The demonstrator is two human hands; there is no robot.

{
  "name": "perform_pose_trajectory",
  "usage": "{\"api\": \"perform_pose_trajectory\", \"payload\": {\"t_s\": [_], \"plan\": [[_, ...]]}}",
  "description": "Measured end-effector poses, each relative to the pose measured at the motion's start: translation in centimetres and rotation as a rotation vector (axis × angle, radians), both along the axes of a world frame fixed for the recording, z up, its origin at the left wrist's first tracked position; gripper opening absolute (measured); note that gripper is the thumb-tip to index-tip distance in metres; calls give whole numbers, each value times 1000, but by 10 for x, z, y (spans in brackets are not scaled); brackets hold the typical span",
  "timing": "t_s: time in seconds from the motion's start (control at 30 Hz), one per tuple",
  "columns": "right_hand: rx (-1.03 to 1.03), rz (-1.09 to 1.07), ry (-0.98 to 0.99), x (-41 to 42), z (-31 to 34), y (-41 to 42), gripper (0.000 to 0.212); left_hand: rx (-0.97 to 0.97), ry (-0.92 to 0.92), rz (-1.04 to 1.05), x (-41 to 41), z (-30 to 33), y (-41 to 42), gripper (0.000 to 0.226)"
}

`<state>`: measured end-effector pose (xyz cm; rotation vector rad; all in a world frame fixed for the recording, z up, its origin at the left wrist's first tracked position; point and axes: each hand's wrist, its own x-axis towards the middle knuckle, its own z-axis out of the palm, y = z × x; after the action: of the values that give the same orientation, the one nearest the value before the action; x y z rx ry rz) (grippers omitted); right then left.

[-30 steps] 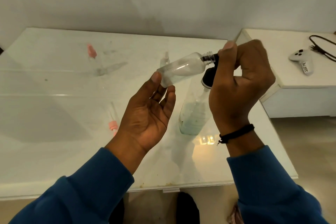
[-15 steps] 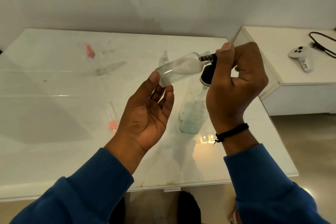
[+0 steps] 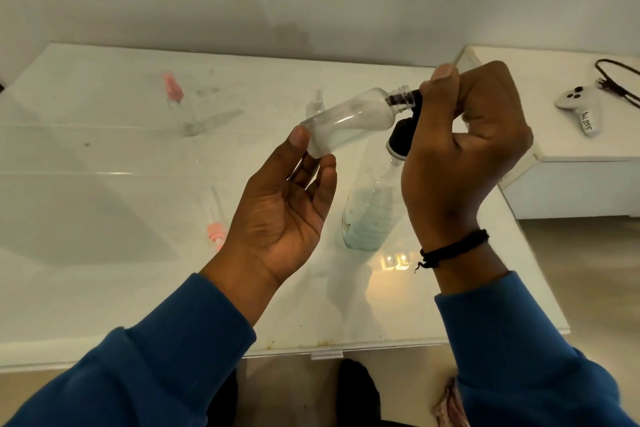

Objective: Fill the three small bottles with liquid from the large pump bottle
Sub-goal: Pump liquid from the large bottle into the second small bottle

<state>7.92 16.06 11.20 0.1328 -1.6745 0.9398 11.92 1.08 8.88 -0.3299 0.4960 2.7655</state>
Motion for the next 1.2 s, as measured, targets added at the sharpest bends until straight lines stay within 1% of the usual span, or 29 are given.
{"api": "perform_pose_trajectory", "payload": {"t_s": [0.13, 0.2, 0.6, 0.77, 0.83, 1.1, 1.2], "plan": [[-26, 28, -19, 2, -8, -3, 38, 4, -2, 0, -1, -3, -2, 61], [-18, 23, -23, 1, -5, 0, 39, -1, 4, -9, 0, -2, -2, 61], [-18, 31, -12, 2, 0, 0, 40, -28, -21, 2, 2, 4, 1, 47], [-38, 36, -20, 2, -5, -2, 39, -59, -66, -5, 1, 8, 2, 33], [-38, 41, -31, 2, -6, 0, 40, -64, -75, -5, 2, 8, 3, 30], [-34, 54, -34, 3, -4, -3, 39, -59, -75, 3, 2, 8, 2, 41], [-16, 39, -28, 2, -1, 1, 40, -77, -68, -1, 2, 9, 3, 42]]}}
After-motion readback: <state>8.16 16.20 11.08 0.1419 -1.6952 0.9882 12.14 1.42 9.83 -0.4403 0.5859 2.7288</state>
